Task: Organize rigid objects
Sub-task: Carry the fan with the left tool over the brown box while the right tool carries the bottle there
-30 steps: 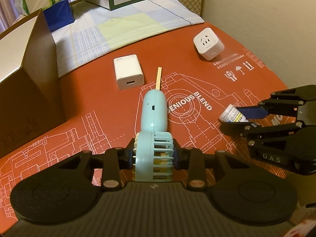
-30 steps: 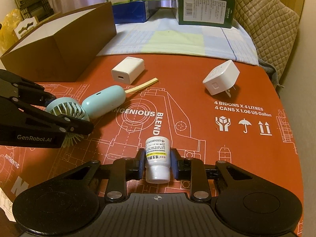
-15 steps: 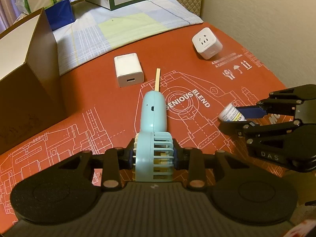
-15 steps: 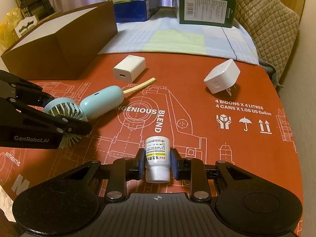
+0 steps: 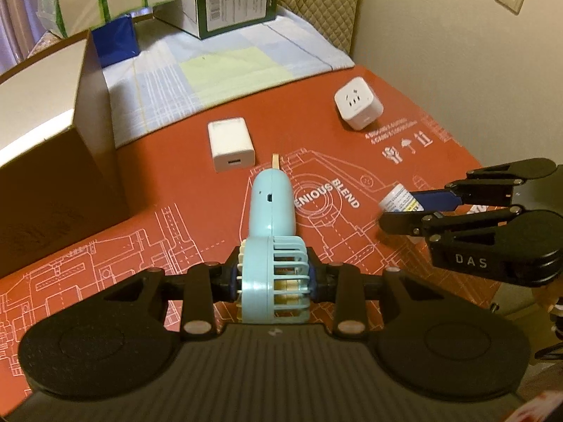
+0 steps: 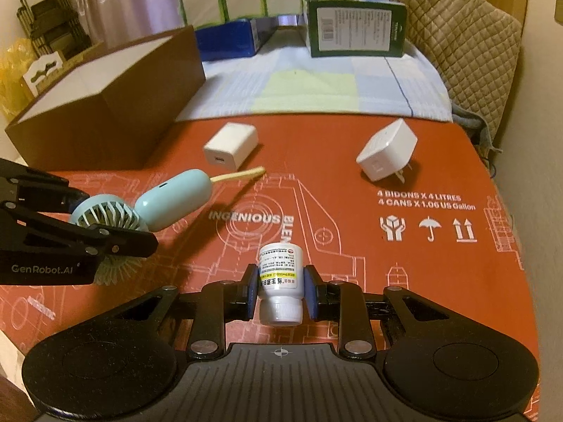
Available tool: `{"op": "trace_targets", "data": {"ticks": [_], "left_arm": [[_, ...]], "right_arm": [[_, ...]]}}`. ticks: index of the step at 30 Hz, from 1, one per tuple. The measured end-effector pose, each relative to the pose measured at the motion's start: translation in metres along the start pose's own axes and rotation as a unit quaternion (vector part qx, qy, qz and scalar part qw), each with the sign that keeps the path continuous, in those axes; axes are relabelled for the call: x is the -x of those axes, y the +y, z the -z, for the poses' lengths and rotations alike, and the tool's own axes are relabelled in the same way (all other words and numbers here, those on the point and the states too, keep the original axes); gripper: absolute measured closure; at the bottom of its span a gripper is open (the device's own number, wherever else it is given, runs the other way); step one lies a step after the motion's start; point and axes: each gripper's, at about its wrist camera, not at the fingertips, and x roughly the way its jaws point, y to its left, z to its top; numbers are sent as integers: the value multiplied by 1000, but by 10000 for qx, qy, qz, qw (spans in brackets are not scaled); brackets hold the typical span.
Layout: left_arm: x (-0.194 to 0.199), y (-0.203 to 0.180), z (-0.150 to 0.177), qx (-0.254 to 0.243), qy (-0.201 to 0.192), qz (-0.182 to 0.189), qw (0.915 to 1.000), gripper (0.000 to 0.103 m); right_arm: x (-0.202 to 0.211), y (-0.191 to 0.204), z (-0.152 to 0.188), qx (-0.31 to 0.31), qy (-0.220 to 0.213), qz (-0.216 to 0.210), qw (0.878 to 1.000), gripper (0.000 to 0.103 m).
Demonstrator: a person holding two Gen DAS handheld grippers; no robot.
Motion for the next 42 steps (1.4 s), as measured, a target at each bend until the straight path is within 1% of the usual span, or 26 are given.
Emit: {"op": "trace_targets", "data": {"ticks": [12, 21, 28, 34, 42], "left_arm": [[34, 9, -11, 105, -456, 70, 9989, 74], [63, 30, -20, 292, -834, -3, 9961, 74], [93, 59, -25, 503, -1165, -200, 9917, 74], [118, 98, -29, 756, -1432, -534, 9854, 74], [137, 163, -30, 1094, -1497, -1066, 9769, 74]], "right_arm": [[16, 14, -21, 29, -305, -132, 9994, 79], [23, 34, -48, 189, -550, -326, 9978, 79], [23, 62, -76, 448, -778, -606, 9941, 79], [15, 96, -107, 696, -965, -925, 9886, 79], [-7, 145, -151, 926, -1114, -1342, 9803, 79]]}}
